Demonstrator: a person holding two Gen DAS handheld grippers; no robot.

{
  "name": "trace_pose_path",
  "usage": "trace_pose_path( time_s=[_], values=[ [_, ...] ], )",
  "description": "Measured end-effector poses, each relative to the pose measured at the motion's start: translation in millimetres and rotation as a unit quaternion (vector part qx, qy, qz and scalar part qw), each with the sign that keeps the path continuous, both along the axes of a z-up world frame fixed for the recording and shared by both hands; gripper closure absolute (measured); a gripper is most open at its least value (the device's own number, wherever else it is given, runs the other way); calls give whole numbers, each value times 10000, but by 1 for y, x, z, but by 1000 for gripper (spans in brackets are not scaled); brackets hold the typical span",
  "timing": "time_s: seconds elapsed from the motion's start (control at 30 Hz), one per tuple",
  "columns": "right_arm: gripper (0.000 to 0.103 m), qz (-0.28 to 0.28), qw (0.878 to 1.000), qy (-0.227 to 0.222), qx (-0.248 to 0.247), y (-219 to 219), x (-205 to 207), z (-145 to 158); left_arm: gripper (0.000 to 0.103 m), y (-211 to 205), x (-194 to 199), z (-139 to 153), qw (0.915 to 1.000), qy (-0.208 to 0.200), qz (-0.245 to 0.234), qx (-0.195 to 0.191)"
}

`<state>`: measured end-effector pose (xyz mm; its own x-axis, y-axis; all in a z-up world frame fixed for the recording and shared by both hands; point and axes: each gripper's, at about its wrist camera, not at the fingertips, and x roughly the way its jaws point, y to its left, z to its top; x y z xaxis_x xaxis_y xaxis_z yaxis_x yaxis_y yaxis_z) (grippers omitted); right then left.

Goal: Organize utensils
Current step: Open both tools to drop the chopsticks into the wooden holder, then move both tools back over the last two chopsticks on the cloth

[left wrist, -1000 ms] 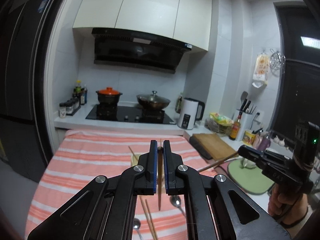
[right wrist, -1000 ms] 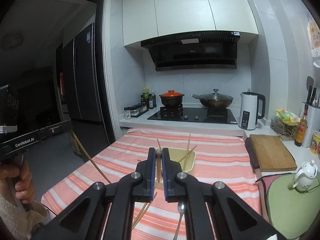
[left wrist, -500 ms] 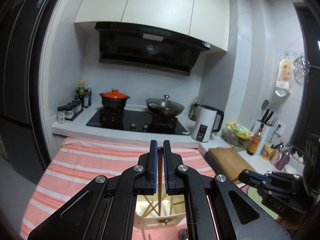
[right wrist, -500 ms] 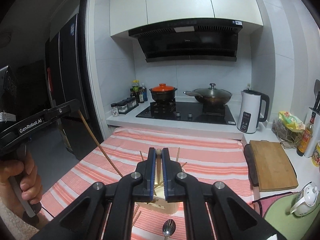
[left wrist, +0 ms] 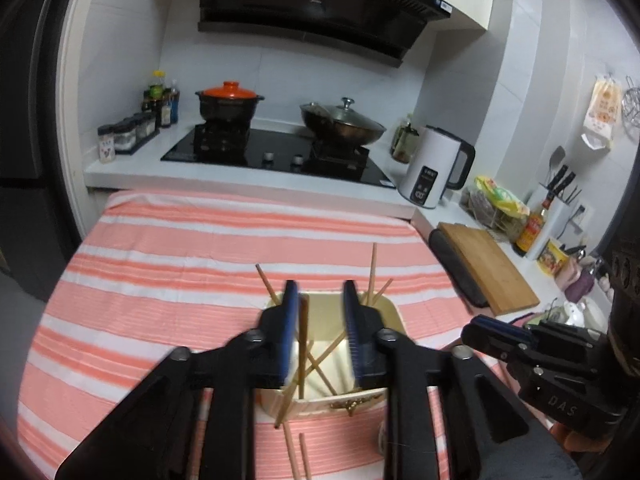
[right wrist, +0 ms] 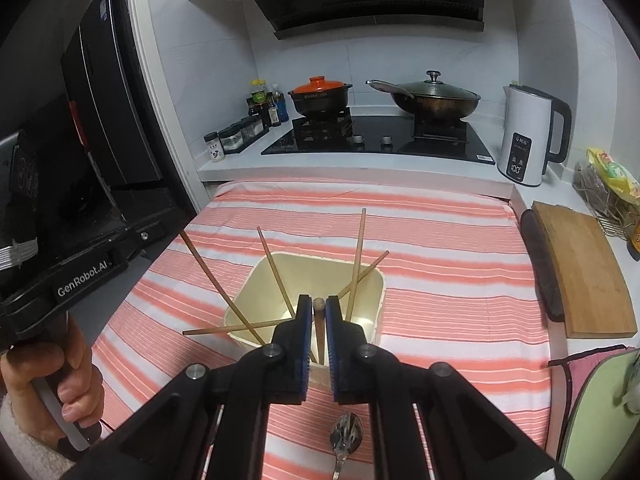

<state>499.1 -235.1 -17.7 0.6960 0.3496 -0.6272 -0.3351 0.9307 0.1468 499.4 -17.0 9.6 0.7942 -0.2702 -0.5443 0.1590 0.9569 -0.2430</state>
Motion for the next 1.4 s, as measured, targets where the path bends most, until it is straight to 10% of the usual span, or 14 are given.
trace_pose_path(
  time_s=[0.1,0.47,0.93,1.4],
  values=[
    [58,-18,9998,-200,0,4,-6,2,36,2,-13,1,9999,-104,27,94],
    [46,-184,9917,-1271,-88,-3,-77,33,9,19,-98,-7,9982,3,-192,566],
    [45,-760,9878,-1191,-650,-29,-207,-94,9,33,-221,-135,9935,956,162,594],
    [45,-215,9972,-349,-626,5,-254,-174,9,29,-243,-170,9904,1202,45,680]
  ],
)
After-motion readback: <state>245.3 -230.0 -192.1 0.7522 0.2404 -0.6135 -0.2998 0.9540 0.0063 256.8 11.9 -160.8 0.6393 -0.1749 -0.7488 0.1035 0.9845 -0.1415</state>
